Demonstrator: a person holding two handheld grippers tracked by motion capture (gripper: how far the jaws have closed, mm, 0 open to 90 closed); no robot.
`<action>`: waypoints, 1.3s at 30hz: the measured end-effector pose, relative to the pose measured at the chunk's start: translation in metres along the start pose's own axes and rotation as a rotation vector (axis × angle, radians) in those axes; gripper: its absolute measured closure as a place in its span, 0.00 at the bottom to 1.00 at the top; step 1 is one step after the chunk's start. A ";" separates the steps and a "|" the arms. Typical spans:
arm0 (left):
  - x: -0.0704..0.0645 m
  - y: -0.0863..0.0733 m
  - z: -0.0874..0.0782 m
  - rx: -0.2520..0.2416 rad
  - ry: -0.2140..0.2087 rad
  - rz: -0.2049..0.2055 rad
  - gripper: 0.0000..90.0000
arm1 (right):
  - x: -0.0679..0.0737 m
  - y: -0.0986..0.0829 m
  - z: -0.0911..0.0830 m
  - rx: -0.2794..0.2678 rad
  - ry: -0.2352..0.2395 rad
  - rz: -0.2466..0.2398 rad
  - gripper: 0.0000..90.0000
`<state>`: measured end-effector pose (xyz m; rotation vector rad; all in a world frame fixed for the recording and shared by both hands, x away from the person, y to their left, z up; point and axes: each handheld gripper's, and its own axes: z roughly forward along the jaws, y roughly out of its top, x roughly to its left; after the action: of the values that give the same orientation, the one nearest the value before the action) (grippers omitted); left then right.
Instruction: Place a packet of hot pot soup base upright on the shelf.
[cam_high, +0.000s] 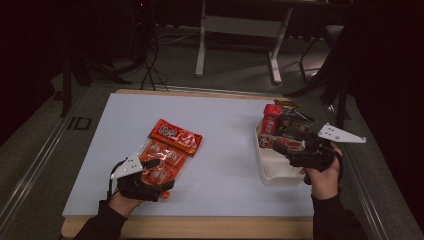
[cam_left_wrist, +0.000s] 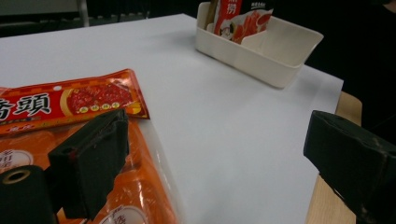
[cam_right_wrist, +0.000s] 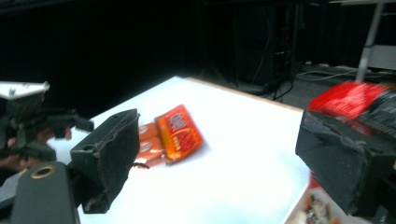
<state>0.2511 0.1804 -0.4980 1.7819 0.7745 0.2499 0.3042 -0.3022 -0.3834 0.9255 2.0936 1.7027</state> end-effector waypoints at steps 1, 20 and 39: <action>0.001 0.001 0.000 0.011 0.004 -0.002 0.08 | 0.002 -0.002 0.002 0.012 0.006 -0.004 0.15; 0.041 0.020 -0.033 0.060 0.131 -0.004 0.49 | 0.036 -0.023 -0.005 0.038 0.095 -0.054 0.18; 0.090 -0.014 -0.018 0.340 0.321 0.014 0.99 | 0.042 -0.035 0.000 0.056 0.130 -0.061 0.18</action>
<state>0.3048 0.2517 -0.5232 2.0963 1.0832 0.4425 0.2621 -0.2793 -0.4097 0.7775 2.2392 1.7240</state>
